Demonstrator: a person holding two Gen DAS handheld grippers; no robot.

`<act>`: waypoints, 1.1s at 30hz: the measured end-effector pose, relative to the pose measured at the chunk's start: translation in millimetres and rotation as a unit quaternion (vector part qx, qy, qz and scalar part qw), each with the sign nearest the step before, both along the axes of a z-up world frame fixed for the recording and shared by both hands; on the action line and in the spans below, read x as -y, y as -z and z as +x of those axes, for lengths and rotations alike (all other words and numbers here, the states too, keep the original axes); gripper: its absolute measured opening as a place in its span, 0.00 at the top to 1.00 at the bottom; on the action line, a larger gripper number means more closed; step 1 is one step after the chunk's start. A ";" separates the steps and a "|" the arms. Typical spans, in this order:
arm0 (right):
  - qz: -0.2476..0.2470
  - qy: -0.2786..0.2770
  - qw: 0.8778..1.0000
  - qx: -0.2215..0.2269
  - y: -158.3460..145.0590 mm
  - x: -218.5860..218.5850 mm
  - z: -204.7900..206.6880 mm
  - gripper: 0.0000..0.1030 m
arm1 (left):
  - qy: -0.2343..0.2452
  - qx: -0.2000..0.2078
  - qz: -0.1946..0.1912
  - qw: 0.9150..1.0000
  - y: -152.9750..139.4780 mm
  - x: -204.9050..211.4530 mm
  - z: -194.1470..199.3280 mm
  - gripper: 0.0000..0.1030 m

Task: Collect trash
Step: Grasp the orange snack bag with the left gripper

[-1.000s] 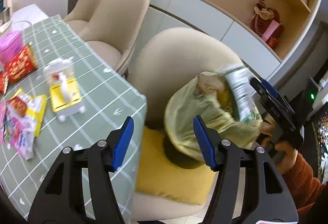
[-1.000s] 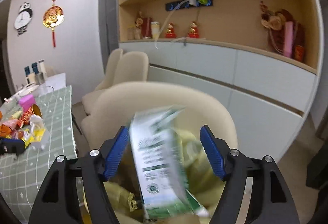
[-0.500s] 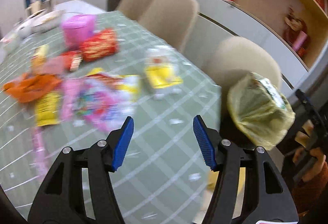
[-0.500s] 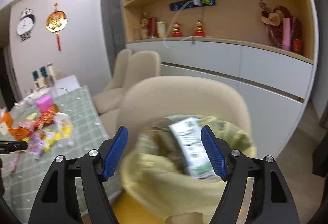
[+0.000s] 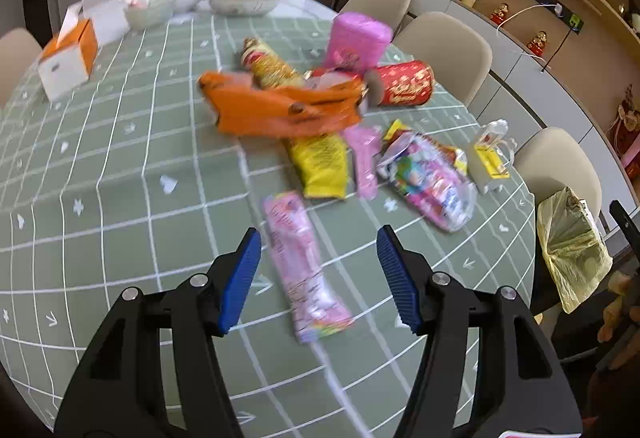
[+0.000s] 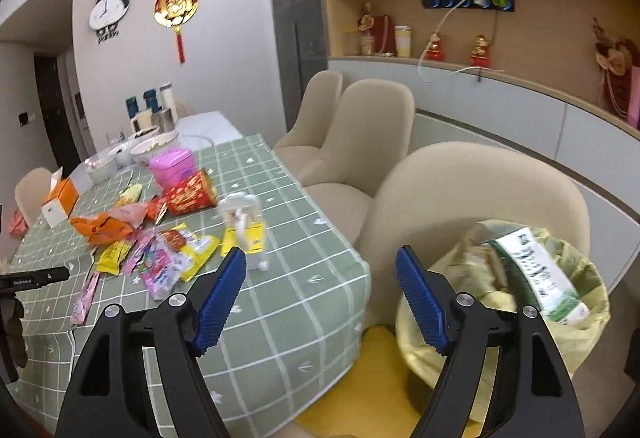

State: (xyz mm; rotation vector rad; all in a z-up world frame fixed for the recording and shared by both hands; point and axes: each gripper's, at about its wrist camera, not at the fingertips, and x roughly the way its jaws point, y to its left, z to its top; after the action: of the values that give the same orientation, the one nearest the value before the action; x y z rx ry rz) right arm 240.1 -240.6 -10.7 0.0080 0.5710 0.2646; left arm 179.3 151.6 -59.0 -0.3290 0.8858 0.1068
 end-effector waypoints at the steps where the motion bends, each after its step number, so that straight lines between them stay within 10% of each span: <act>1: 0.000 -0.004 1.000 -0.003 1.1 -5.1 0.0 0.29 | 0.001 -0.002 -0.004 1.000 3.7 -3.0 -1.3 0.45; 18: -0.077 -0.021 0.995 -0.052 21.4 -94.4 -5.5 0.29 | -0.093 0.027 -0.045 0.994 8.4 -99.8 103.4 0.43; 21: -0.078 -0.027 0.994 -0.065 22.6 -102.5 -5.7 0.29 | -0.087 -0.012 -0.049 0.995 22.6 -98.4 116.5 0.69; 33: -0.050 -0.222 0.970 -0.083 42.5 -191.2 47.2 0.29 | -0.025 -0.041 -0.064 0.997 4.7 -75.1 26.3 0.82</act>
State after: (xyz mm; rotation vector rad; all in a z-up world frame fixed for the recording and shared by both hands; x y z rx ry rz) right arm 287.3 -49.5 -53.1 -0.1989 0.7497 0.6765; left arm 205.5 226.7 -63.7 -0.4687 0.9685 0.1101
